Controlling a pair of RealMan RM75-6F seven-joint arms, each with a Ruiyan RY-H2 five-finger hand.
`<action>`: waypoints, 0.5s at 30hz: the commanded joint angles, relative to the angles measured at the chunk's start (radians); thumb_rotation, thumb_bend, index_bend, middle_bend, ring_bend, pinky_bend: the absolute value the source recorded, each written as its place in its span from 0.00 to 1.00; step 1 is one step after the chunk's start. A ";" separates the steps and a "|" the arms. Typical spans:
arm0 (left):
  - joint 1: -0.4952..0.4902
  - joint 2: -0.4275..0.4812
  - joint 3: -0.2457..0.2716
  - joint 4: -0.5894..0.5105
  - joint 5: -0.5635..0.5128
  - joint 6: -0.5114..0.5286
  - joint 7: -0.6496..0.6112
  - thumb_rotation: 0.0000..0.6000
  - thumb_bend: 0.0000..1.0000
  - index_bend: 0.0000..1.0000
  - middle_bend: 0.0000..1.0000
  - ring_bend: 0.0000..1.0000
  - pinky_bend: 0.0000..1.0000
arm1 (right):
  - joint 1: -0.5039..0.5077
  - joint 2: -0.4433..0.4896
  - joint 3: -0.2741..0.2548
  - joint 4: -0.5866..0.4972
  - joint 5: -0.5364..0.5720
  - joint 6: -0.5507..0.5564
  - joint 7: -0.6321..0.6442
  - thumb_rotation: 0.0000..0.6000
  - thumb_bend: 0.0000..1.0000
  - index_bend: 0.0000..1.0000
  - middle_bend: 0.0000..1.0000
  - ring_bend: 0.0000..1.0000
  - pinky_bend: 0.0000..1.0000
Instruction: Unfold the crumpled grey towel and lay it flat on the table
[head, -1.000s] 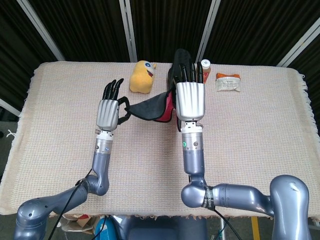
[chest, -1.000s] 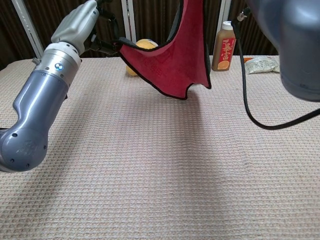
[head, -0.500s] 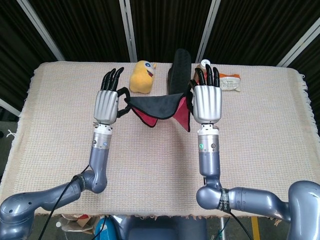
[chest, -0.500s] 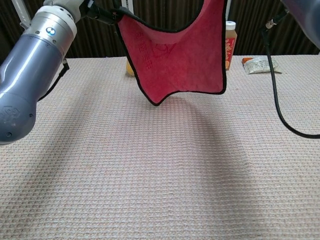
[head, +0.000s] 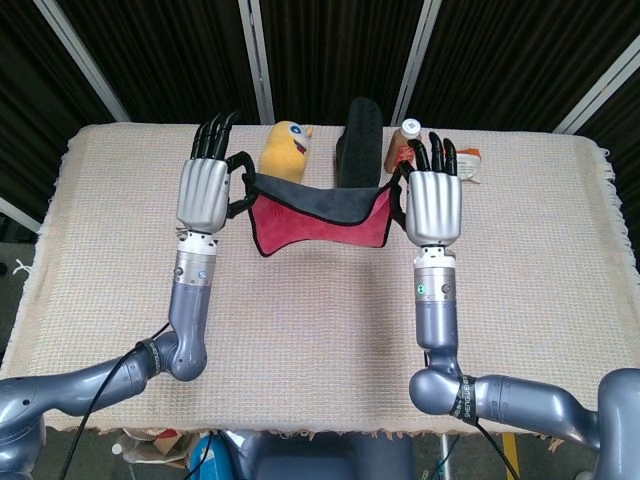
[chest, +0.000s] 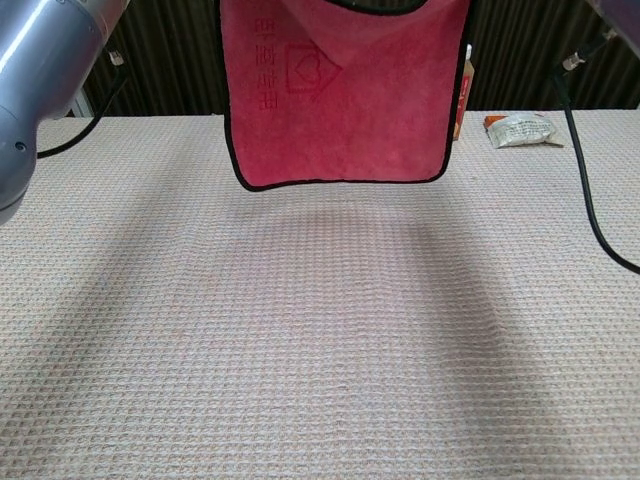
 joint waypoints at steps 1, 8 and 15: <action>-0.006 0.009 -0.005 -0.006 -0.014 -0.005 0.010 1.00 0.47 0.64 0.06 0.00 0.06 | -0.006 0.001 -0.006 0.007 0.000 -0.007 0.011 1.00 0.56 0.72 0.23 0.09 0.09; -0.014 0.012 0.004 0.011 -0.044 -0.025 0.015 1.00 0.47 0.64 0.06 0.00 0.06 | -0.012 -0.008 -0.011 0.060 -0.001 -0.031 0.057 1.00 0.56 0.72 0.23 0.09 0.09; -0.061 -0.030 0.004 0.100 -0.069 -0.059 -0.004 1.00 0.47 0.64 0.06 0.00 0.06 | 0.009 -0.046 -0.004 0.185 -0.026 -0.072 0.134 1.00 0.56 0.73 0.23 0.09 0.09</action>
